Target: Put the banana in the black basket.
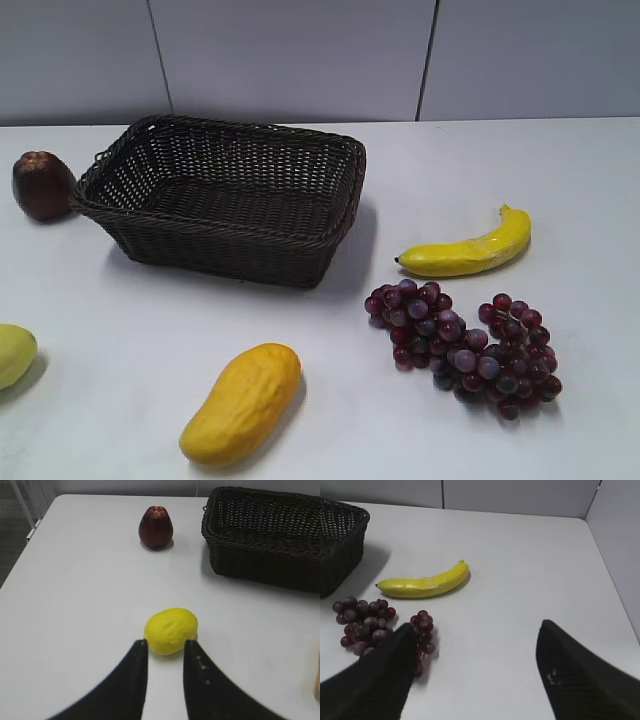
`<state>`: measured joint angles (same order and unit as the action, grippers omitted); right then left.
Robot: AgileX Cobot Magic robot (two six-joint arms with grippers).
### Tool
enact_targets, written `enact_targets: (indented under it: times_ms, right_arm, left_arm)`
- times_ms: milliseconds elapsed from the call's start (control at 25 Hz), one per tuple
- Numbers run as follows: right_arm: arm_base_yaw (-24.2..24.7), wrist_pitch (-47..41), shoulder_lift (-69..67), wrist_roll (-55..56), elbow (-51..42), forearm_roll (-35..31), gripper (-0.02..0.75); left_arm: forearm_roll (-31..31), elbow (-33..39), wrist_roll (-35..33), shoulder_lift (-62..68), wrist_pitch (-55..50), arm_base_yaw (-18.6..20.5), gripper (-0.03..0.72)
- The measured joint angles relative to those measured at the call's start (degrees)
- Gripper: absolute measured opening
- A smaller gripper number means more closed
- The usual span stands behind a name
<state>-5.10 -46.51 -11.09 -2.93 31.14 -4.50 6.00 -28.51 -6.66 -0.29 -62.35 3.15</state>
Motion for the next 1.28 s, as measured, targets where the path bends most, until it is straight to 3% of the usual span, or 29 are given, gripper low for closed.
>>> enact_targets:
  times_ms: [440,680,960,1280]
  right_arm:
    - [0.0,18.3,-26.1,0.1,0.1,-4.3,0.591]
    - [0.0,18.8,-43.6,0.1,3.8,-5.9,0.591]
    - [-0.2,15.6,-63.6,0.1,16.1,-8.7,0.591]
    - [-4.7,9.2,-79.6,9.9,28.4,-4.6,0.591]
  left_arm:
    - [0.0,0.0,0.0,0.0,0.0,0.0,0.242]
    - [0.0,0.0,0.0,0.0,0.0,0.0,0.242]
    - [0.0,0.0,0.0,0.0,0.0,0.0,0.241]
    - [0.0,0.0,0.0,0.0,0.0,0.0,0.241]
